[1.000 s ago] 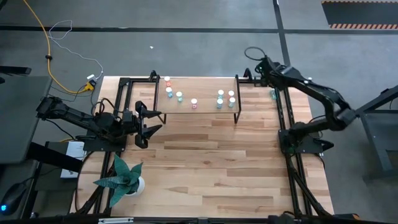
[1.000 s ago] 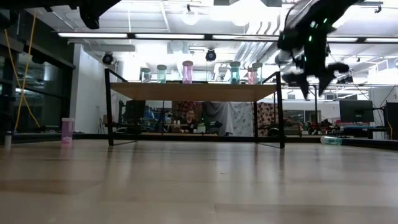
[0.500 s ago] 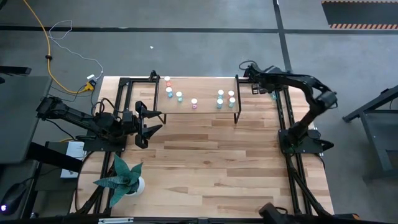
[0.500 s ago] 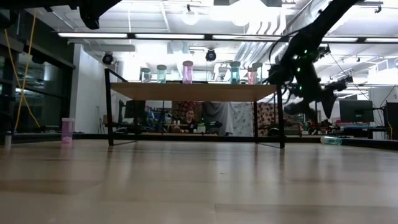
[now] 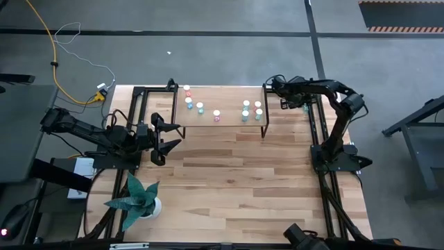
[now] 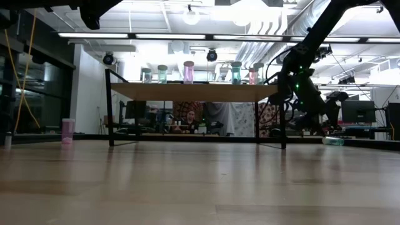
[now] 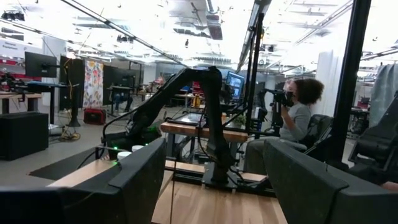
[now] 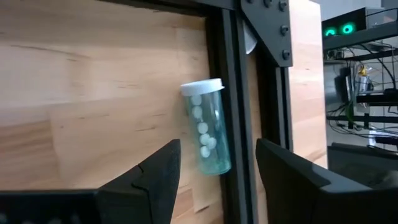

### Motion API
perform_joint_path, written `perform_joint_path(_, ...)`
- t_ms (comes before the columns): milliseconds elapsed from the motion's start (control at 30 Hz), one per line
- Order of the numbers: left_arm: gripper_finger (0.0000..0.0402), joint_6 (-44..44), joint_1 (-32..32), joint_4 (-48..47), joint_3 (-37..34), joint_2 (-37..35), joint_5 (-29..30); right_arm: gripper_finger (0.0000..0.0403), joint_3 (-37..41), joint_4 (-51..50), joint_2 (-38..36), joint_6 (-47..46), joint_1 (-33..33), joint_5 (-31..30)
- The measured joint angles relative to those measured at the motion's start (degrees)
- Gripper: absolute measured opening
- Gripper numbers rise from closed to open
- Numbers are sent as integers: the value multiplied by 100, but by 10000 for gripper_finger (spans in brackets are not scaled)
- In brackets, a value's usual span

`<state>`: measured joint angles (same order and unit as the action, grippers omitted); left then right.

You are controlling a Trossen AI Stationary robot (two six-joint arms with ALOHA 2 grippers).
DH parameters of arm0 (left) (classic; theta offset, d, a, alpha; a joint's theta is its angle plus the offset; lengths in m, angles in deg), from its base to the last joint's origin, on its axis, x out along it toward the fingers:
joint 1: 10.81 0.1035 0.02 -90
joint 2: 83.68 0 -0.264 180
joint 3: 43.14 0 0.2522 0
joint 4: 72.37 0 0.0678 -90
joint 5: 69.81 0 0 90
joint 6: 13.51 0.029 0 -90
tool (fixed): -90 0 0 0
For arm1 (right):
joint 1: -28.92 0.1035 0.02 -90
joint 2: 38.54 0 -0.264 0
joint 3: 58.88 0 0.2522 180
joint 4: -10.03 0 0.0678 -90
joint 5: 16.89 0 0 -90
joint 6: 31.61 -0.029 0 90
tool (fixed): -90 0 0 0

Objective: Pick and place medicine bottles onto shelf by color
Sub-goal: Put the green pill bottle on the shelf

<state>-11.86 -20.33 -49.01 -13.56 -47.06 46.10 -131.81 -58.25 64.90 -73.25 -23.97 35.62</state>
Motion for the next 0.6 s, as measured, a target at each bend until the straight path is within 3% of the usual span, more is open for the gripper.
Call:
perform_joint_path(233, 257, -17, 0, 2, 0, -1, -4, 199, 2, 288, 28, -59, -163, 501)
perform_joint_path(433, 257, -17, 0, 2, 0, -1, -20, 199, 2, 528, 39, -491, -174, 335)
perform_joint_path(600, 257, -15, -2, 2, 0, -1, -39, 199, 4, 590, 130, -1587, -124, 83)
